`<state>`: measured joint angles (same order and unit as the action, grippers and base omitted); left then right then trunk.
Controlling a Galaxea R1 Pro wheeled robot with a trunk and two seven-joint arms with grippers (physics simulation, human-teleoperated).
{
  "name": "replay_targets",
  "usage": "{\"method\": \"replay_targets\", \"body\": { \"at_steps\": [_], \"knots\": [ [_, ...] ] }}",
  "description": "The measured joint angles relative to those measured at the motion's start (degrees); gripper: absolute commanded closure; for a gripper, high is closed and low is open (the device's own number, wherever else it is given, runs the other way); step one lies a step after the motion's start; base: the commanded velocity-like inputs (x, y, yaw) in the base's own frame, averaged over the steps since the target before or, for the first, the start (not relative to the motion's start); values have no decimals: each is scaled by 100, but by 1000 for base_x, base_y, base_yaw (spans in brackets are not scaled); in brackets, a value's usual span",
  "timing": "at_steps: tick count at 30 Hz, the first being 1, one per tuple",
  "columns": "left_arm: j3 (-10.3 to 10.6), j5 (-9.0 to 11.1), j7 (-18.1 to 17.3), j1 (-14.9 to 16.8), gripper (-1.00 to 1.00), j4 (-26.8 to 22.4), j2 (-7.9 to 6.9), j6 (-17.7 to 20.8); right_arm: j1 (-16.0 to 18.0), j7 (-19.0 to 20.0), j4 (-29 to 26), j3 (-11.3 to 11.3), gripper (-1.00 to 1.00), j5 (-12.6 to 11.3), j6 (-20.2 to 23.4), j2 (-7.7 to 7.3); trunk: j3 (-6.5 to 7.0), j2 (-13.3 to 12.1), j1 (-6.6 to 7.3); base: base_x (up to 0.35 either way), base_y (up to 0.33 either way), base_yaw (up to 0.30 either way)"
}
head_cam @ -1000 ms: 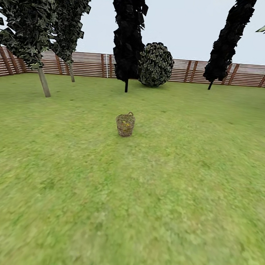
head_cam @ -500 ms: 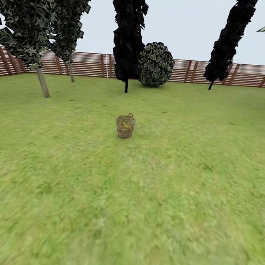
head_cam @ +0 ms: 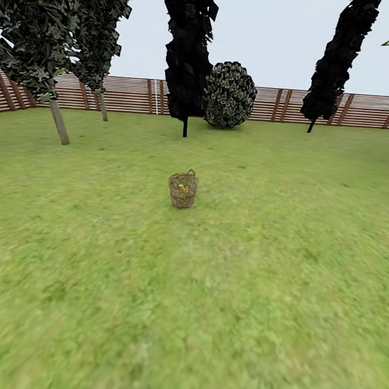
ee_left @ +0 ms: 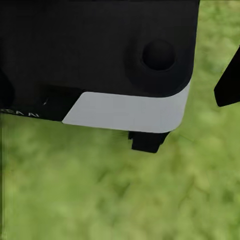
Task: Take the three Easter eggs out of the wicker basket on the lawn in the garden, then place them on the lawn next to a single tree (choose any tree) so that all three eggs are next to the same tree and none are left in the basket.
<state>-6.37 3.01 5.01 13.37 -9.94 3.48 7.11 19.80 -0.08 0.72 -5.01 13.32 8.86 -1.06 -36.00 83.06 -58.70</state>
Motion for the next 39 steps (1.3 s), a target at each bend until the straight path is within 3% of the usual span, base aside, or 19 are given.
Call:
{"method": "replay_targets", "body": {
  "at_steps": [4, 12, 18, 39],
  "knots": [
    [-5, -1, 18, 0, -100, 361, -3, -45, 0, 0, 1, 4, -100, -12, -8, 0, 0, 0, 0, 340, 0, 0],
    [-133, 1, 14, -1, -100, 595, -180, -24, -44, 0, 9, 9, -100, -24, -242, 0, 0, 0, 0, 340, 0, 0],
    [-235, 1, 16, 0, -100, 635, -207, -24, -57, 0, 9, 9, -100, -22, -264, 0, 0, 0, 0, 340, 0, 0],
    [-269, 1, 17, -1, -100, 648, -280, -24, -67, 8, 1, 8, -100, 3, -266, 0, 0, 0, 0, 340, 0, 0]
  ]
}}
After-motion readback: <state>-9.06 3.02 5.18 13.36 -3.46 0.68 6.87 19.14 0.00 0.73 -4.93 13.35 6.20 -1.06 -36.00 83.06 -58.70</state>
